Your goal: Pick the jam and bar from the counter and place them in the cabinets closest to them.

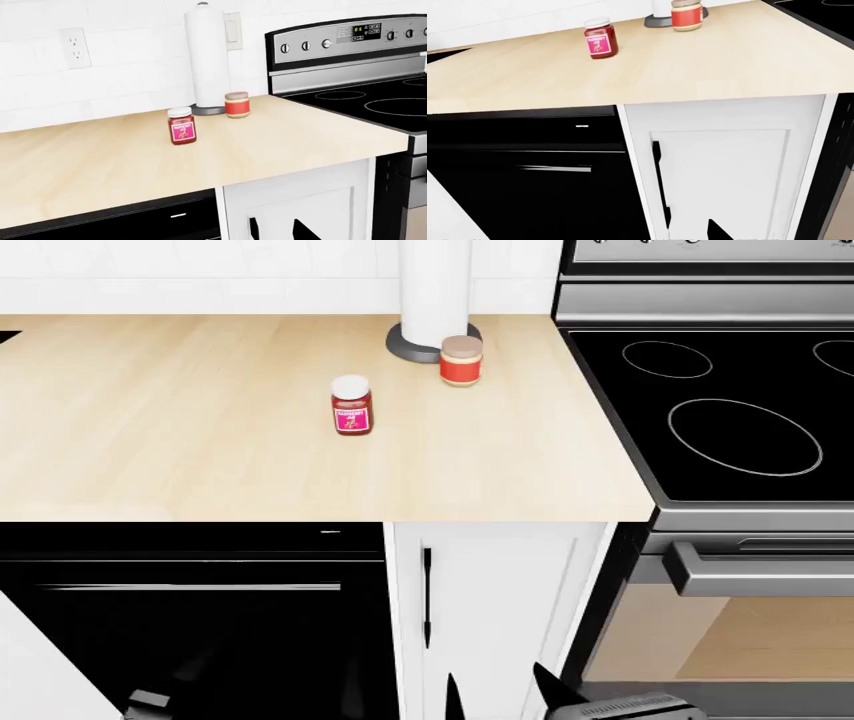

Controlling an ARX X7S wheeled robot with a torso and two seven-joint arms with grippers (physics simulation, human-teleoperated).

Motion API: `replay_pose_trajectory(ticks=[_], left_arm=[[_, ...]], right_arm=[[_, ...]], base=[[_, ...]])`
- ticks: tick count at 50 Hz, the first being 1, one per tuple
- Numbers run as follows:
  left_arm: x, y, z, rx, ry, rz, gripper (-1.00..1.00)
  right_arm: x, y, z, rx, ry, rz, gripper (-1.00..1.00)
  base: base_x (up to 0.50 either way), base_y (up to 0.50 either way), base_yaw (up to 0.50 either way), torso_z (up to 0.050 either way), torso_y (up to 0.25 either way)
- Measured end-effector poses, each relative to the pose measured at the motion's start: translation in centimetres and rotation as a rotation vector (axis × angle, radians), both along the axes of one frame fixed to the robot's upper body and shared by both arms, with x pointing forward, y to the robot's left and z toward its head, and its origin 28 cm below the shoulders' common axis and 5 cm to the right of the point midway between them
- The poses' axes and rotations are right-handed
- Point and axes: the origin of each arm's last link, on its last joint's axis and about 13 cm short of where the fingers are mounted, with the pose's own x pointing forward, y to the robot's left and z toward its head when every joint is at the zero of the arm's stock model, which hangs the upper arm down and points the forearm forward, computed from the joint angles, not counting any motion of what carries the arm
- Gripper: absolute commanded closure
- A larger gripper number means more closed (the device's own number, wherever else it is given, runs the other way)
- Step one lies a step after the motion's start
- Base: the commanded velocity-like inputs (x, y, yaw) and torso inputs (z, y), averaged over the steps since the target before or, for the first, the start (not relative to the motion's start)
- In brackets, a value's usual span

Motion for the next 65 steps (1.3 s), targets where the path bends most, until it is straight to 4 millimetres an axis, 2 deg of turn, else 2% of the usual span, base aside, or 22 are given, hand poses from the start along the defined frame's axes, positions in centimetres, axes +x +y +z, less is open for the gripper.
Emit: replay_pose_trajectory(ticks=[9, 23, 54, 65], left_arm=[[-0.7, 0.0, 0.2, -0.004, -0.020, 0.002, -1.00], [-1.0, 0.0, 0.1, -0.005, -0.023, 0.001, -1.00], [-1.1, 0.0, 0.1, -0.002, -0.022, -0.005, -1.00], [-1.2, 0.0, 0.0, 0.001, -0.019, -0.008, -1.00]], right_arm=[[-0.5, -0.2, -0.1, -0.002, -0.025, 0.050, -1.00], [-0.7, -0.3, -0.2, -0.028, -0.081, 0.104, -1.00], [-0.8, -0.2, -0.1, -0.037, -0.087, 0.131, -1.00], [-0.9, -0.1, -0.1, -0.038, -0.105, 0.148, -1.00]], base=[[0.00, 0.06, 0.00, 0.000, 0.000], [0.00, 0.50, 0.00, 0.000, 0.000], [0.00, 0.50, 0.00, 0.000, 0.000], [0.18, 0.03, 0.00, 0.000, 0.000]])
